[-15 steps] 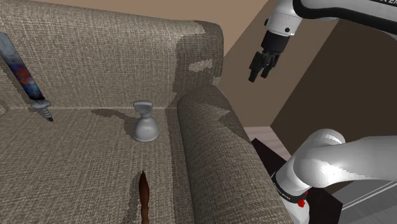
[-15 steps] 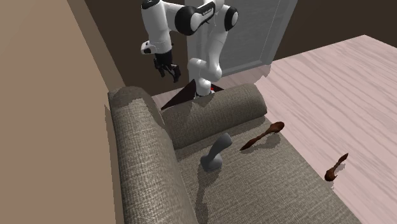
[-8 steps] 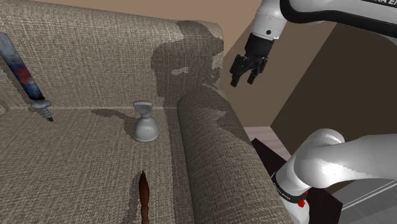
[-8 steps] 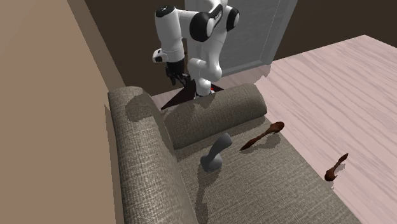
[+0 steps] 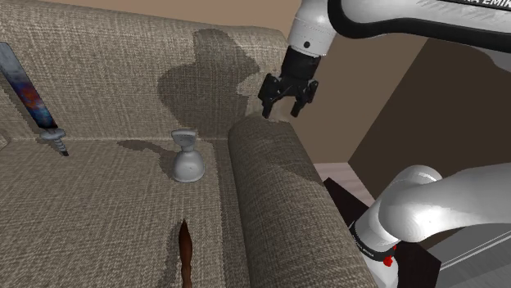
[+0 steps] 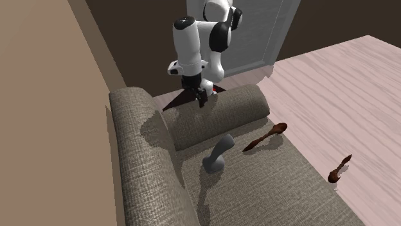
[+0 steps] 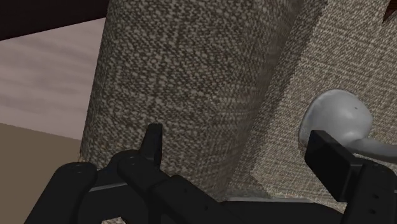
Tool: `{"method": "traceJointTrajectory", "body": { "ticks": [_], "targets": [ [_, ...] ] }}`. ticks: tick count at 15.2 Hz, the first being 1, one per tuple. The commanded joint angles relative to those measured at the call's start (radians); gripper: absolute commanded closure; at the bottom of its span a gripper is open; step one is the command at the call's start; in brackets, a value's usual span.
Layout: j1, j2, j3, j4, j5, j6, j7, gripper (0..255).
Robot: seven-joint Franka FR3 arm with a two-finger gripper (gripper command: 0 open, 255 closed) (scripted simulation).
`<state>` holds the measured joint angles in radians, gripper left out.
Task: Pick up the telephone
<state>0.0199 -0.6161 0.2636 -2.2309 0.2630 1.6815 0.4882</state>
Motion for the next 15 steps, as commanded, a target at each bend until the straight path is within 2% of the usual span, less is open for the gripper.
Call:
{"method": "traceJointTrajectory", "body": {
  "ticks": [1, 5, 9, 12, 15],
  "targets": [
    [-0.001, 0.047, 0.048, 0.042, 0.019, 0.024, 0.078, 0],
    [-0.01, 0.147, 0.137, 0.121, 0.034, 0.08, 0.221, 0],
    [-0.026, 0.267, 0.226, 0.223, 0.017, 0.131, 0.371, 0],
    [-0.036, 0.372, 0.292, 0.315, -0.023, 0.164, 0.491, 0],
    [-0.037, 0.492, 0.354, 0.422, -0.091, 0.188, 0.62, 0]
  ]
}}
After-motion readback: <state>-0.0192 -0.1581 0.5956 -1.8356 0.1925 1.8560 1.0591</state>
